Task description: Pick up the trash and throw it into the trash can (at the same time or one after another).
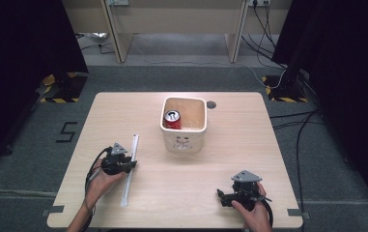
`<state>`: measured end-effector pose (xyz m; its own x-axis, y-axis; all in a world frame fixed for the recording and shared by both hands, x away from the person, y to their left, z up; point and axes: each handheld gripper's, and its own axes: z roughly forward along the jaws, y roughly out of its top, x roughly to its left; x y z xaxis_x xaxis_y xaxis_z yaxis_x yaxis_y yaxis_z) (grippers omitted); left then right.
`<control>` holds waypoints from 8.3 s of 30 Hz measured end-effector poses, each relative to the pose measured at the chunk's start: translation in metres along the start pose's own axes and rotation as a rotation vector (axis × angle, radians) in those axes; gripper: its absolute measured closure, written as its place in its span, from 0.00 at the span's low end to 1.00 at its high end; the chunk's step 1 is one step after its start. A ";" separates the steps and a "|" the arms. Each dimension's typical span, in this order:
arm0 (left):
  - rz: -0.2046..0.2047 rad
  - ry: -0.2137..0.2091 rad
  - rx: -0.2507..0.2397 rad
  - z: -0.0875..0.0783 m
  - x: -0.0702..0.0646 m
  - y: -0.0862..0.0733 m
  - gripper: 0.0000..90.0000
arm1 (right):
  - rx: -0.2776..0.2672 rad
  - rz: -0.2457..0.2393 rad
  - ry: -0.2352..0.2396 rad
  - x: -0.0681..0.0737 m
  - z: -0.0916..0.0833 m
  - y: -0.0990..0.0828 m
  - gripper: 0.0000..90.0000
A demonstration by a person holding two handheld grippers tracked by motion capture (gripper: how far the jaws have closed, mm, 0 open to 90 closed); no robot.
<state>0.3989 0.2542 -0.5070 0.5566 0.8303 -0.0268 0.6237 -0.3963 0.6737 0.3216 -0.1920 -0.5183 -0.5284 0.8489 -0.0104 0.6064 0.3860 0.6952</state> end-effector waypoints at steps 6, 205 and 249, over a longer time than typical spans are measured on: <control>-0.031 -0.016 0.009 -0.005 -0.007 -0.005 0.55 | 0.000 0.000 0.000 0.000 0.000 0.000 0.00; 0.133 -0.256 -0.238 0.037 -0.095 0.291 0.87 | -0.220 0.139 0.048 -0.069 -0.015 0.123 0.17; 0.138 -0.242 -0.254 0.043 -0.097 0.287 0.87 | -0.397 0.502 0.227 -0.091 0.034 0.266 0.65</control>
<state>0.5469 0.0431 -0.3427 0.7581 0.6477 -0.0763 0.3951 -0.3631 0.8438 0.5514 -0.1546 -0.3574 -0.3779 0.7768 0.5038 0.5697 -0.2338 0.7879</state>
